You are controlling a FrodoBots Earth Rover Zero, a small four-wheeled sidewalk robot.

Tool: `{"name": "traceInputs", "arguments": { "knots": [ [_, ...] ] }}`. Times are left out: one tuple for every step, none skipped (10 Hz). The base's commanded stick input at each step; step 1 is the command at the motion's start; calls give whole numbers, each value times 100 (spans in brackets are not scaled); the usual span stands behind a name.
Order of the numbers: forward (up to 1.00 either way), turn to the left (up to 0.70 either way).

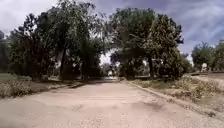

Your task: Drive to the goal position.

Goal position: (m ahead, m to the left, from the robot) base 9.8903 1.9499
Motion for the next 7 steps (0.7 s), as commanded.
{"name": "traceInputs", "arguments": {
  "knots": [
    [70, -1],
    [70, -1],
    [70, -1],
    [70, -1],
    [70, -1],
    [70, -1],
    [70, -1]
  ]
}}
